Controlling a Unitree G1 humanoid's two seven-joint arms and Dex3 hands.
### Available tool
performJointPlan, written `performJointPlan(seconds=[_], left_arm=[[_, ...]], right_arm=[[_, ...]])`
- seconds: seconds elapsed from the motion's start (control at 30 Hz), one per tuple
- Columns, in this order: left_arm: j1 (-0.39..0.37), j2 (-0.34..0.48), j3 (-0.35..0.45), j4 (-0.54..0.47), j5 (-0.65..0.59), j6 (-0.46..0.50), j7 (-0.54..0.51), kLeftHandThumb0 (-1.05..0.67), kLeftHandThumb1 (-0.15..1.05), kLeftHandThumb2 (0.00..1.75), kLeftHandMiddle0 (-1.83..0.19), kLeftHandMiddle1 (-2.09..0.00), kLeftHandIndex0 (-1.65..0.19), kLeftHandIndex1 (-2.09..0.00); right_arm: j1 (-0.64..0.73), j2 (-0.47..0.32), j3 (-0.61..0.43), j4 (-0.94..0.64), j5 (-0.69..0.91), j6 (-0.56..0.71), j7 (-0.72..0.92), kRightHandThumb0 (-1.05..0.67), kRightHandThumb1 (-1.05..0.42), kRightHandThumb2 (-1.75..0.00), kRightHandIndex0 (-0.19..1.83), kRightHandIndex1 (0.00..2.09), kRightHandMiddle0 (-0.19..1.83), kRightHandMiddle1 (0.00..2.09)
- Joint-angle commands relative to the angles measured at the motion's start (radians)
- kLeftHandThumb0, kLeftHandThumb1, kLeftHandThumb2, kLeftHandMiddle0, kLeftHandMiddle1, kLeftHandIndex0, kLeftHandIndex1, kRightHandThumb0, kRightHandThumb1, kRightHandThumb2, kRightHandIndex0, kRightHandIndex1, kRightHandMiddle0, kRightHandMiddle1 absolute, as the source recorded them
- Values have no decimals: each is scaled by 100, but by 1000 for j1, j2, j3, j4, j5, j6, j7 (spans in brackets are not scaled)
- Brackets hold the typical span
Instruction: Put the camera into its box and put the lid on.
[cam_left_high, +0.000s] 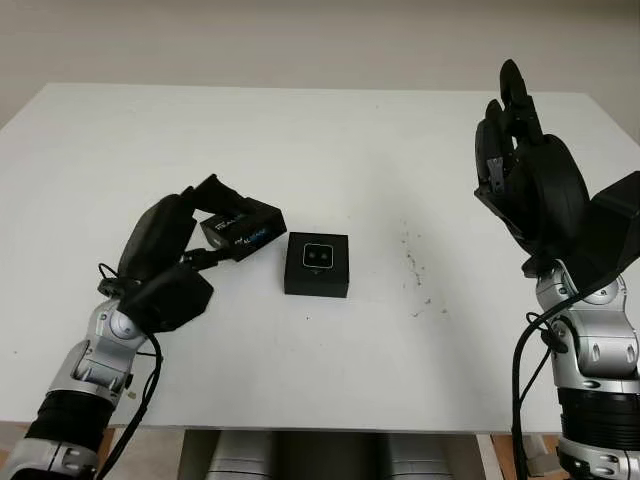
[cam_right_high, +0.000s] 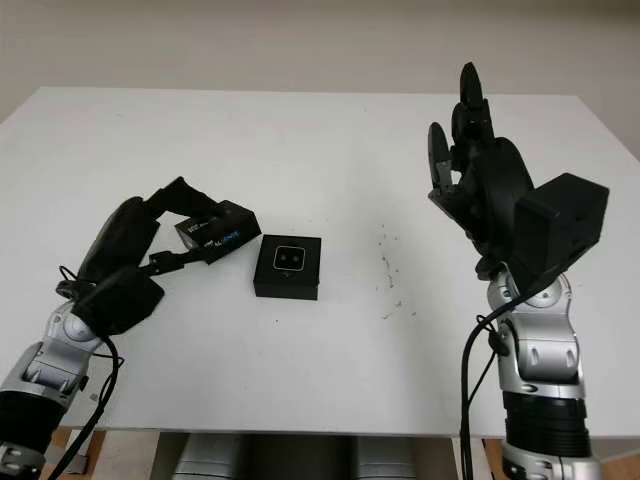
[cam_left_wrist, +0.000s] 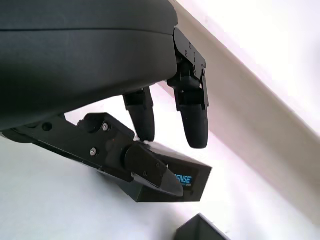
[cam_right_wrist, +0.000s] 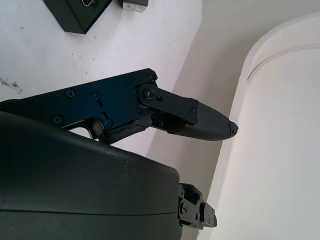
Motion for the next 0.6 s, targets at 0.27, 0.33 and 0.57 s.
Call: performJointPlan(seconds=[0.27, 0.33, 0.57], left_arm=[[-12, 3, 87, -181, -131, 63, -138, -18, 93, 5, -48, -146, -34, -136], [-7, -2, 94, -207, -153, 70, -159, -18, 94, 6, -46, -146, -33, -136], [13, -11, 96, -276, -191, 101, -206, -18, 93, 5, -48, -147, -34, -137]], right_arm=[[1, 3, -5, 6, 0, -15, -3, -61, -105, -73, -19, 0, -19, 0], [1, 0, -3, 11, -4, -25, -1, -60, -105, -74, -19, 0, -19, 0], [3, 3, -2, -2, -4, -8, -9, -60, -105, -72, -19, 0, -19, 0]])
